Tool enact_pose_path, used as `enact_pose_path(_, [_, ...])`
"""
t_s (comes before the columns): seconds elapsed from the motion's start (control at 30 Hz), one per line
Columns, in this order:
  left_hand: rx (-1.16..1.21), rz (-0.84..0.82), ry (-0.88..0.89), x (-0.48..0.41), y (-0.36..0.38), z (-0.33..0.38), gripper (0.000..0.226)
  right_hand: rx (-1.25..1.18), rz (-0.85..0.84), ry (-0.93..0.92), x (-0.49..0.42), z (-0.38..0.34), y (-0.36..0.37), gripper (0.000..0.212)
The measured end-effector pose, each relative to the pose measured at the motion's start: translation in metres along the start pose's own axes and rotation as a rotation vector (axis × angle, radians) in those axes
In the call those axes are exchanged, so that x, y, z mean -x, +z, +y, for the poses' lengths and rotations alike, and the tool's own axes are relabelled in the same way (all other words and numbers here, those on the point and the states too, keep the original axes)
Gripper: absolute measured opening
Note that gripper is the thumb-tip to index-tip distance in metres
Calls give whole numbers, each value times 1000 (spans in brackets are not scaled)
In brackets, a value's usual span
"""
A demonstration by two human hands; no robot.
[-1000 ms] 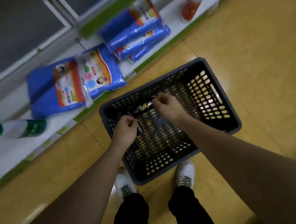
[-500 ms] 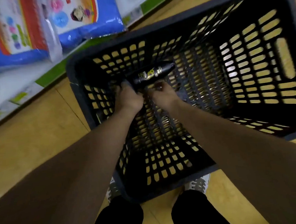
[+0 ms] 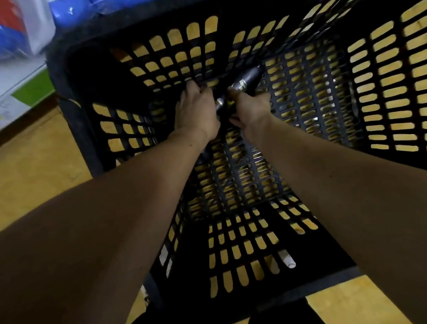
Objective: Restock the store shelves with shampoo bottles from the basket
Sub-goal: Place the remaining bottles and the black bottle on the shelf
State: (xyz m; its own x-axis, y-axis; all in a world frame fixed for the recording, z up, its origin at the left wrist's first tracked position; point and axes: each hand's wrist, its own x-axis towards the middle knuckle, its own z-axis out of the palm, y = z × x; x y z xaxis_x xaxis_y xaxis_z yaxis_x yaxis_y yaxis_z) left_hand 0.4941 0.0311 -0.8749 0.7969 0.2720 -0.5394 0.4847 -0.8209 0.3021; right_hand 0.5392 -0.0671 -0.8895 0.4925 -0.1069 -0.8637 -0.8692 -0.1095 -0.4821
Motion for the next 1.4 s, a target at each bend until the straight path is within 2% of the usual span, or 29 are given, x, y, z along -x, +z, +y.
enact_pose_path(0.17, [232, -106, -86, 3, -4, 7, 60, 20, -3, -22, 2, 4, 1, 81])
enact_pose_path(0.23, [320, -162, -122, 4, -7, 9, 63, 0, -48, -1, 9, 6, -4, 72])
enact_pose_path(0.3, [449, -255, -147, 8, -12, 10, 70, -61, -101, 9, 19, 7, -11, 50])
enact_pose_path(0.33, [521, -300, -152, 14, -18, 12, 71, -99, -126, 13, 26, 7, -17, 46])
enact_pose_path(0.47, [727, -354, -137, 44, -50, 21, 65, -206, -207, -5, 64, -5, -31, 56])
enact_pose_path(0.6, [856, -350, -133, 81, -100, 35, 59, -265, -278, -41, 123, -42, -48, 51])
enact_pose_path(0.73, [963, -351, -110, 128, -159, 52, 55, -382, -328, -55, 188, -81, -56, 88])
enact_pose_path(0.77, [1004, -337, -100, 144, -180, 59, 51, -403, -341, -64, 212, -97, -59, 90])
enact_pose_path(0.93, [1163, -301, -43, 213, -266, 74, 41, -407, -439, -157, 322, -162, -63, 66])
enact_pose_path(1.03, [1212, -260, 27, 242, -318, 78, 50, -362, -447, -264, 376, -198, -64, 45])
enact_pose_path(1.13, [1227, -229, 95, 262, -371, 78, 58, -374, -504, -364, 428, -233, -57, 46])
enact_pose_path(1.23, [1235, -203, 144, 283, -419, 78, 50, -380, -556, -397, 472, -261, -45, 44])
enact_pose_path(1.4, [1265, -114, 233, 322, -474, 74, 51, -366, -643, -432, 538, -291, -31, 61])
